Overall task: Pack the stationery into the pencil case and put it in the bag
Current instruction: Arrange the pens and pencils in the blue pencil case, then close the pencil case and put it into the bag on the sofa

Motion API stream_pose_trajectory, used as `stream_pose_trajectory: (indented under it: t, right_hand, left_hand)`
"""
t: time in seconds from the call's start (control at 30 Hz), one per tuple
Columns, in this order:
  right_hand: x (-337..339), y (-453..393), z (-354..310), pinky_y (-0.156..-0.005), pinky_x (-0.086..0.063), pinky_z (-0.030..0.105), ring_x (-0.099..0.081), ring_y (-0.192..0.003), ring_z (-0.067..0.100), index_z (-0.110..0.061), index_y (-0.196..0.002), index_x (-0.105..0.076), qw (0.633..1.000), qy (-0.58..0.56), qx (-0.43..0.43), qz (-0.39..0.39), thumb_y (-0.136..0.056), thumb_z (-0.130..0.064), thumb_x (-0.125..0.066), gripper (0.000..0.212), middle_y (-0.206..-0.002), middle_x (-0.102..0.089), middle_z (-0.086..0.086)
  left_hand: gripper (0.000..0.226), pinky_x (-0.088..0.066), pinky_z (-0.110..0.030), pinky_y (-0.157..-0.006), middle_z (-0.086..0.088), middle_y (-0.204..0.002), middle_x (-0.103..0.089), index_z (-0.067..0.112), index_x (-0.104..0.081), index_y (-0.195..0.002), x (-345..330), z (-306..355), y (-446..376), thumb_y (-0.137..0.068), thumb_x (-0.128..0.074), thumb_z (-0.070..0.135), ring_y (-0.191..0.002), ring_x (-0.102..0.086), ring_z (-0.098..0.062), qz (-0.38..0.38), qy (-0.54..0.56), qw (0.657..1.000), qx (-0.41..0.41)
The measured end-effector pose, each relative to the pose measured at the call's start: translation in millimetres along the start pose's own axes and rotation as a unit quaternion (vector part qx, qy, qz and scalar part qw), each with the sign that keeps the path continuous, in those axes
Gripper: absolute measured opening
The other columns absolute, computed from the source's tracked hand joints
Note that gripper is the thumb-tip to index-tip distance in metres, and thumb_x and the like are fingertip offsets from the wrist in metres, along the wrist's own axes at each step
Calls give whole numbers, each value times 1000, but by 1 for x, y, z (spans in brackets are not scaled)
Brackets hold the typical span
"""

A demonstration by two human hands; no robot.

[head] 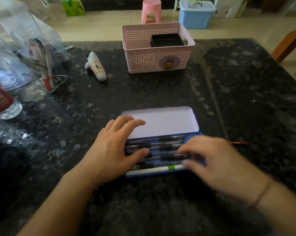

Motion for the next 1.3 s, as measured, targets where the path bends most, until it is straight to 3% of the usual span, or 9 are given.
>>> stream_pose_trajectory:
  t: [0.07,0.17,0.37,0.5,0.63,0.77,1.0,1.17,1.3]
  right_hand:
    - [24,1,33,-76,-44,15,-55,-84,-2,-39,-93,-63,994,46,-82,50,-74,-25,-74,25,-88,-58,-18]
    - [45,7,83,-84,-49,35,-54,-96,13,-45,-82,-50,958,155,-241,-28,-68,-26,-80,38,-95,-53,-13]
    - [41,5,111,-69,-43,30,-52,-77,9,-38,-68,-55,946,94,-308,-43,-76,-22,-75,27,-82,-54,-12]
    - [40,4,55,-70,-43,26,-54,-76,4,-32,-78,-64,980,28,-153,124,-78,-22,-69,11,-83,-58,-13]
    - [-4,0,-13,-72,-47,25,-55,-82,4,-32,-84,-68,997,16,11,69,-81,-36,-62,9,-84,-61,-18]
    - [-29,-2,-13,-65,-48,29,-53,-77,8,-33,-85,-68,996,56,36,53,-80,-40,-62,10,-81,-61,-17]
    - [-25,-3,-5,-70,-48,25,-53,-81,4,-34,-89,-67,996,68,37,45,-77,-45,-62,17,-86,-60,-19]
    - [0,-13,17,-70,-42,14,-53,-88,-3,-36,-113,-58,955,-123,-150,226,-81,-50,-51,36,-100,-57,-19]
    - [4,-22,41,-99,-41,38,-47,-123,12,-28,-141,-38,844,-429,-269,178,-85,-65,-32,67,-141,-48,-3]
  left_hand:
    - [75,-32,-40,-110,14,-147,-28,44,-22,-144,-1,0,-1,-77,-39,74,-132,-31,-13,-5,-26,999,22]
    - [71,-31,-46,-112,9,-151,-25,37,-24,-146,-2,-3,-3,-84,-39,69,-135,-29,-21,29,-38,996,81]
    - [57,-33,-52,-108,3,-142,-50,32,-30,-145,-2,-8,-5,-93,-37,54,-135,-32,-24,23,32,979,199]
    - [55,-41,-52,-103,3,-135,-57,32,-35,-142,-1,-9,-5,-93,-33,56,-127,-46,-22,32,85,977,191]
    - [43,-44,-39,-95,3,-130,-61,28,-40,-140,-1,-5,-7,-99,-37,43,-116,-53,-17,77,110,972,195]
    - [43,-38,-27,-84,4,-127,-63,25,-40,-142,0,-3,-8,-101,-39,38,-102,-51,-7,85,138,966,200]
    - [47,-40,-26,-84,6,-128,-61,28,-38,-143,1,-5,-8,-99,-40,45,-106,-53,-7,83,155,964,200]
    - [41,-47,-32,-88,20,-105,-62,31,-47,-135,8,-4,-10,-98,-44,47,-101,-60,-3,138,246,930,235]
    - [27,-49,-31,-79,6,-103,-71,31,-58,-117,20,7,-7,-100,-42,44,-98,-66,-12,205,361,876,245]
Point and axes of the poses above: each hand's wrist, its own y-axis away from the middle knuckle, its own x-axis out of the back of the hand, z = x × y, the point moved 1 cm from there along -y, towards the middle knuckle
